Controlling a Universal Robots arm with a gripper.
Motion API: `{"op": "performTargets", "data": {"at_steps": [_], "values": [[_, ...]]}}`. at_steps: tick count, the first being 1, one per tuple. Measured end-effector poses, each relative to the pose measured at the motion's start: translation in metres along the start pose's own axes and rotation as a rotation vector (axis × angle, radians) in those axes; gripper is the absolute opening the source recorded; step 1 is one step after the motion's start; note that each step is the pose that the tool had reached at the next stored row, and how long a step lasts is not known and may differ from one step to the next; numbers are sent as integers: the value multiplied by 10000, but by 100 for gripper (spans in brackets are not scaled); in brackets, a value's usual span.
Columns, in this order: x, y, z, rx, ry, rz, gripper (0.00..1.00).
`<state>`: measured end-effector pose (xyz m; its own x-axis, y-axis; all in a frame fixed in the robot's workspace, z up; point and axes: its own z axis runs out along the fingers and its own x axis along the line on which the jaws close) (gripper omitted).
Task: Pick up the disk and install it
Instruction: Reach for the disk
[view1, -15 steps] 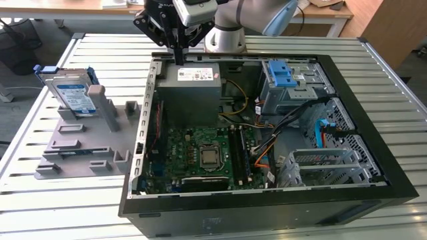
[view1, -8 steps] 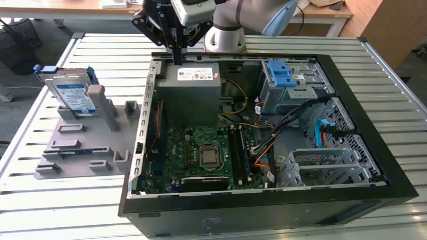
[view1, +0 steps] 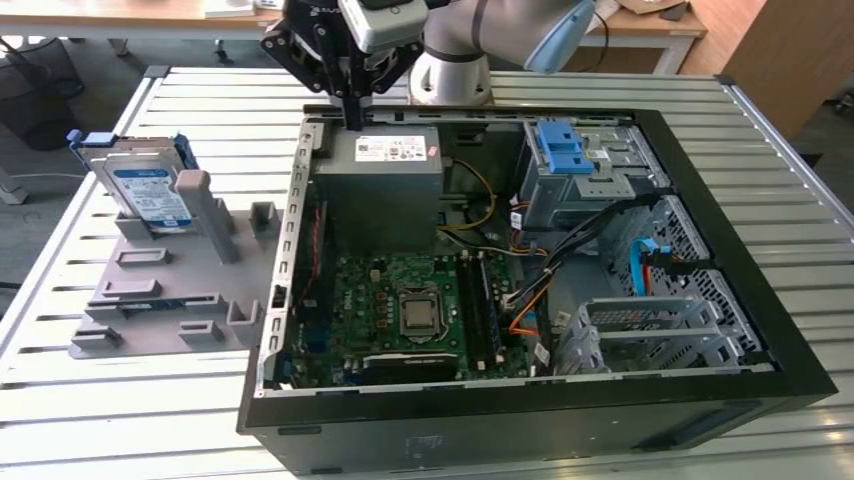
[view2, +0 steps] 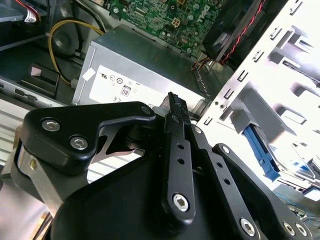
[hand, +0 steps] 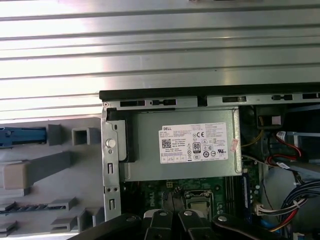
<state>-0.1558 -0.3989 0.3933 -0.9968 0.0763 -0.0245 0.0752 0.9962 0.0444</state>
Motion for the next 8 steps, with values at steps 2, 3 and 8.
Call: {"op": "performTargets", "data": {"at_steps": [2, 3, 8], "values": [[7, -1, -1, 1, 0, 0, 11], [12, -1, 0, -1, 0, -1, 11], [52, -4, -2, 0, 0, -1, 11]]}}
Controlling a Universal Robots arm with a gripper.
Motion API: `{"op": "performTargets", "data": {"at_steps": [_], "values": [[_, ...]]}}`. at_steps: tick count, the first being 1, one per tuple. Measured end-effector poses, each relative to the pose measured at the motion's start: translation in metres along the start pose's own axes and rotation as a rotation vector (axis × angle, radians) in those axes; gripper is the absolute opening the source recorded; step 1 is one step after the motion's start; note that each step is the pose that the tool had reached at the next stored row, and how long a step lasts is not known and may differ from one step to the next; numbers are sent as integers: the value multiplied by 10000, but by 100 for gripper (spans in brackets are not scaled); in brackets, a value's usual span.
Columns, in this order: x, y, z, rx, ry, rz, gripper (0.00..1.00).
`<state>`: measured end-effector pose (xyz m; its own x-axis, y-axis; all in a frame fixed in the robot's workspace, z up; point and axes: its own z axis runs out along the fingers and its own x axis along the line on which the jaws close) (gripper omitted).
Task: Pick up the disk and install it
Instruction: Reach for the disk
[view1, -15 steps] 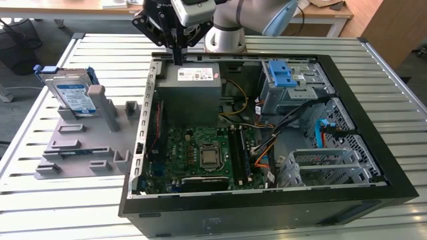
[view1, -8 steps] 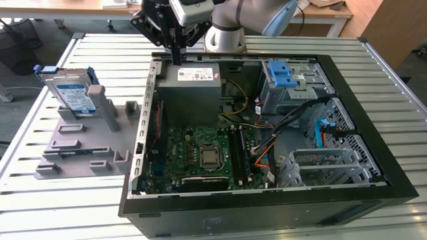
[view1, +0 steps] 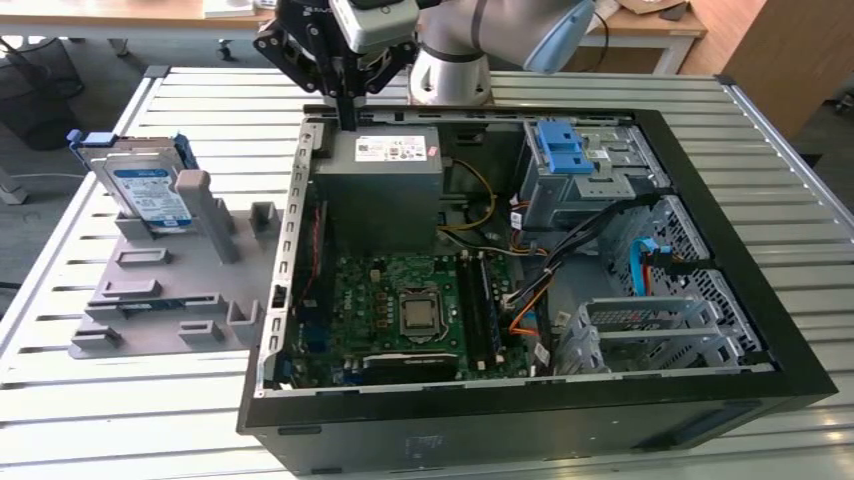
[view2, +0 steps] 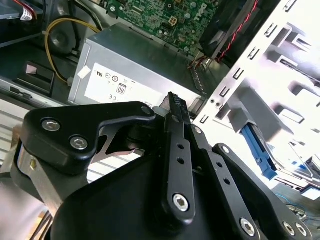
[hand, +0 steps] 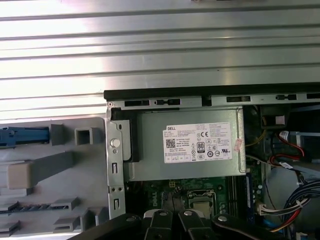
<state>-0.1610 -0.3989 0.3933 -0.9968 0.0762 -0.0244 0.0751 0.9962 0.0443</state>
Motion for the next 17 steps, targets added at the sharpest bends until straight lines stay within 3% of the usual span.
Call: {"op": "performTargets", "data": {"at_steps": [17], "values": [[116, -9, -3, 0, 0, 0, 11]]}}
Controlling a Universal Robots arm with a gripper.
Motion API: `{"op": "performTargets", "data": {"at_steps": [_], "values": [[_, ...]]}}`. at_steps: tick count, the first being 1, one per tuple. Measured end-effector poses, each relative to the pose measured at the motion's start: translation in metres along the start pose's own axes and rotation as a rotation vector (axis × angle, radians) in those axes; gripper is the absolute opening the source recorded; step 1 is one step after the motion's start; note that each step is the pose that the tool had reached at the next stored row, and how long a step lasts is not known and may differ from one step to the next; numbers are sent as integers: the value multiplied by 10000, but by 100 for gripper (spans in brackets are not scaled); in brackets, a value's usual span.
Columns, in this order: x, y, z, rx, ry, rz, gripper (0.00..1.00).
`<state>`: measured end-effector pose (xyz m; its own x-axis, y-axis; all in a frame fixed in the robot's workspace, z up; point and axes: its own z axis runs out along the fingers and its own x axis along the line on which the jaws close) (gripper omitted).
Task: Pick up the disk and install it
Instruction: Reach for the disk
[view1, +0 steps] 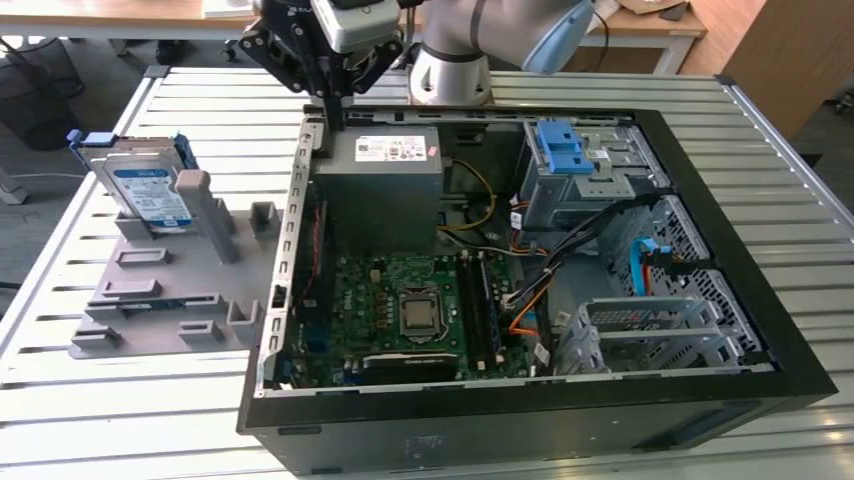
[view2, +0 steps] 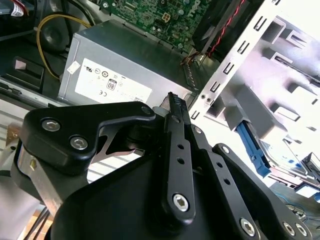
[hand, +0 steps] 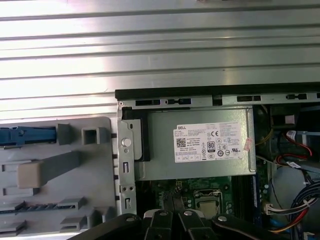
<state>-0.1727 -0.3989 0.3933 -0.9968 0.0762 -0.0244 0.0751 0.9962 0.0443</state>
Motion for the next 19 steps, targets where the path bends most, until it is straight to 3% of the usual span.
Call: {"op": "performTargets", "data": {"at_steps": [19], "values": [[119, -9, -2, 0, 0, 0, 11]]}}
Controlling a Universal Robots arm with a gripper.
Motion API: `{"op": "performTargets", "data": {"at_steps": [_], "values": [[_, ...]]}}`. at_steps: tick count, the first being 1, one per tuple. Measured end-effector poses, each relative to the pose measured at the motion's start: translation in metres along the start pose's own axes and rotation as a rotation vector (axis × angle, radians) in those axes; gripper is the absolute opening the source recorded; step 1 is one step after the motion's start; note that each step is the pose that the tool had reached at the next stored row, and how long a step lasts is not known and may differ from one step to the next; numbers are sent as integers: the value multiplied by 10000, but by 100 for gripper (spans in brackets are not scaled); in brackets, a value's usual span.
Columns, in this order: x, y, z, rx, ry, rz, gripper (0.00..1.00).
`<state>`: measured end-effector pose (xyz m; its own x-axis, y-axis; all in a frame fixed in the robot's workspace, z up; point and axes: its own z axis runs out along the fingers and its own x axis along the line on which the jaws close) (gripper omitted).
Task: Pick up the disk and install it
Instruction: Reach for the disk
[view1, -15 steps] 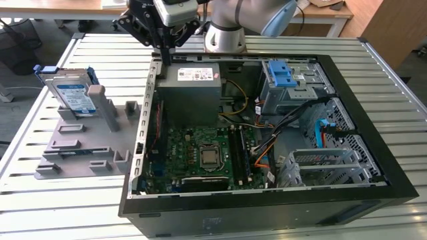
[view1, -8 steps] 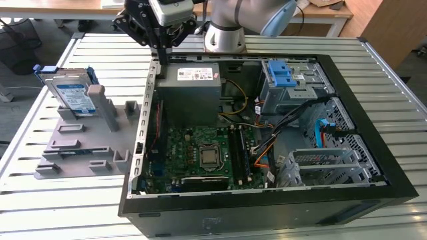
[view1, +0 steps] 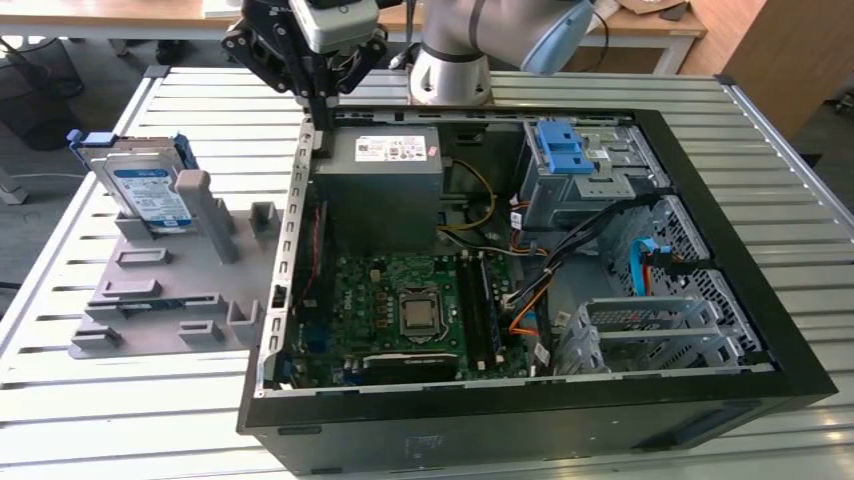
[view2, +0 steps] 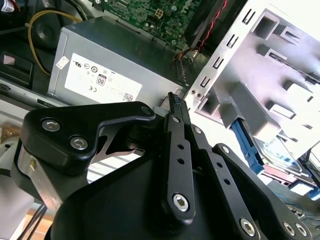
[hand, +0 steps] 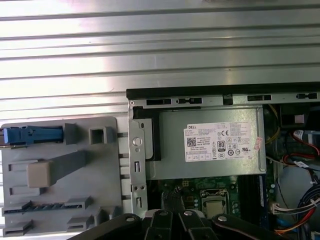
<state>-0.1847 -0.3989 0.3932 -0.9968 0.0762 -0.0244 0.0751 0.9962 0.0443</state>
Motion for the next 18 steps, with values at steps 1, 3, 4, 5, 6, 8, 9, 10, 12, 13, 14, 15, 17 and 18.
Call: {"op": "performTargets", "data": {"at_steps": [1, 3, 4, 5, 6, 8, 9, 10, 12, 13, 14, 15, 17, 18], "values": [[8, -1, 0, 0, 0, 0, 11], [24, -2, 1, -1, 0, 0, 11], [30, -2, 1, -1, -1, 0, 11], [37, -2, 2, -1, -1, 0, 11], [43, -3, 2, -1, -1, 0, 11], [53, -3, 2, 0, 0, 0, 11], [59, -4, 3, -1, -1, 0, 11], [64, -4, 3, -1, -1, 0, 11], [77, -5, 4, -1, 0, 0, 11], [82, -5, 4, -1, -1, 0, 11], [88, -6, 4, 0, 0, 0, 11], [95, -6, 4, 0, 0, 0, 11], [108, -7, 5, -1, -1, 0, 11], [113, -7, 6, -1, -1, 0, 11]]}}
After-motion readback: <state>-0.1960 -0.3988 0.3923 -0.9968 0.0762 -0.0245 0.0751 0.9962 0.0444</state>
